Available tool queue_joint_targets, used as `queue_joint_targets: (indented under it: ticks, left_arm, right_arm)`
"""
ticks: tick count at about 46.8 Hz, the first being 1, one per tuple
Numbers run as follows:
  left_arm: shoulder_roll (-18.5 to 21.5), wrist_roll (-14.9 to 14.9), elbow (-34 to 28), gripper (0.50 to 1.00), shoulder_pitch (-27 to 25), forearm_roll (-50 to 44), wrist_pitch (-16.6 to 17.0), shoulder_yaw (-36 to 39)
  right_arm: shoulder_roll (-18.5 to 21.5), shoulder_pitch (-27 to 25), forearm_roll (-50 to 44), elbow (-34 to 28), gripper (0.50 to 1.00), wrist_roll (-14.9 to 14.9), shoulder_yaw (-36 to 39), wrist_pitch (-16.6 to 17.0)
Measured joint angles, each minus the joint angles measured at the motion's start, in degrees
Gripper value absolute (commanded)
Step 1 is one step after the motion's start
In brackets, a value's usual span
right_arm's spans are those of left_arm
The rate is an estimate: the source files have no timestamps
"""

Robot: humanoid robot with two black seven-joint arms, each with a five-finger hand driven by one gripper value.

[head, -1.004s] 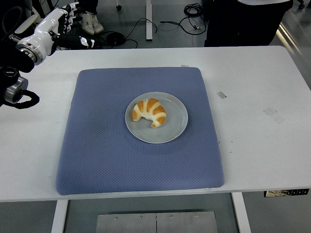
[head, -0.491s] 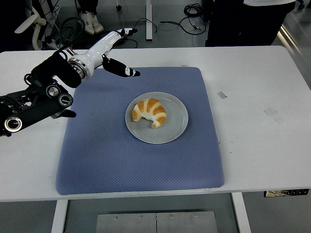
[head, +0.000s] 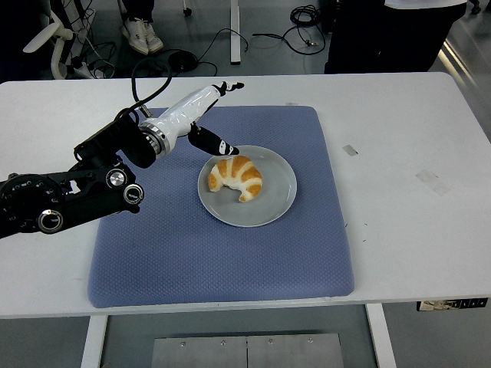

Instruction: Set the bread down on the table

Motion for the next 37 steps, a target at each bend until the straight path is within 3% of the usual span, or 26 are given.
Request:
queue_joint_targets:
  ticks: [12, 30, 37]
  left_arm:
    - [0.33, 0.69, -0.85, 0.965, -1.05, 0.02, -0.85, 4.24]
    - [0.89, 0.85, -0.85, 0.945, -2.78, 0.00, -9.69, 4.75]
    - [0.69, 0.82, -0.68, 0.943, -3.44, 0.92, -10.66, 5.95]
  right_arm:
    - [0.00, 0.00, 0.00, 0.00, 1.000, 0.00, 0.00, 0.00]
    - [0.00, 0.00, 0.00, 0.00, 1.000, 0.00, 0.00, 0.00]
    - [0.00, 0.00, 0.00, 0.00, 1.000, 0.00, 0.00, 0.00]
